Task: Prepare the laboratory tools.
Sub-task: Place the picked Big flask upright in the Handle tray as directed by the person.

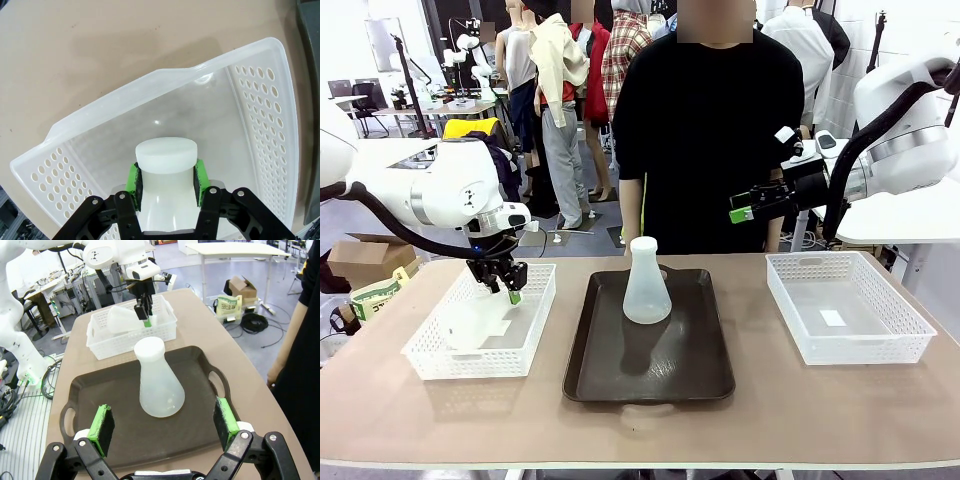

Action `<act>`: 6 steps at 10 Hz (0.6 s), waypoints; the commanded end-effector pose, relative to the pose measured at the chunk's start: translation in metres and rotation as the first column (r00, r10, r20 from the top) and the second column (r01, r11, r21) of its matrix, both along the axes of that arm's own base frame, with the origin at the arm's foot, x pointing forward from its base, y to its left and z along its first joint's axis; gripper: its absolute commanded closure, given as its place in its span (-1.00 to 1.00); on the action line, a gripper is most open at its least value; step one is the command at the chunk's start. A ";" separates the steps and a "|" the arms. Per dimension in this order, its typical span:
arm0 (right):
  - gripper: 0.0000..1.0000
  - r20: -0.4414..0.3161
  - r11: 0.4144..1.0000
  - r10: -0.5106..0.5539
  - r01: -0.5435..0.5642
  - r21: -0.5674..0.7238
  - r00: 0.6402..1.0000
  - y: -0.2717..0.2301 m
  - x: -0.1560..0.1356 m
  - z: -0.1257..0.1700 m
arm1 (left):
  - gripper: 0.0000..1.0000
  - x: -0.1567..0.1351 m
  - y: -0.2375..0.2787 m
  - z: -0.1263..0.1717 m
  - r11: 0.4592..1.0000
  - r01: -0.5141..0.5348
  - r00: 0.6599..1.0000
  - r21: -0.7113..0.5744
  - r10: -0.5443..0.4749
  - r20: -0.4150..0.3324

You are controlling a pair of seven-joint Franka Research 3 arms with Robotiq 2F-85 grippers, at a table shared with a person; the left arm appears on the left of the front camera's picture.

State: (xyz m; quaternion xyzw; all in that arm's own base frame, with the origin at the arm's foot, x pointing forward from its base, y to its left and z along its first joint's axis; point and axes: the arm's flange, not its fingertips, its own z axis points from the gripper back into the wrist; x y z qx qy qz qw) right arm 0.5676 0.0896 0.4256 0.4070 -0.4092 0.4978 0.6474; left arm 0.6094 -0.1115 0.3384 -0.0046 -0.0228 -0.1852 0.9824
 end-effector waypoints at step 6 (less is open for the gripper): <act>-1.00 -0.006 1.000 0.001 -0.001 -0.003 1.000 0.000 0.000 0.000 | 1.00 0.000 0.001 -0.001 1.000 0.007 1.000 -0.001 -0.007 0.001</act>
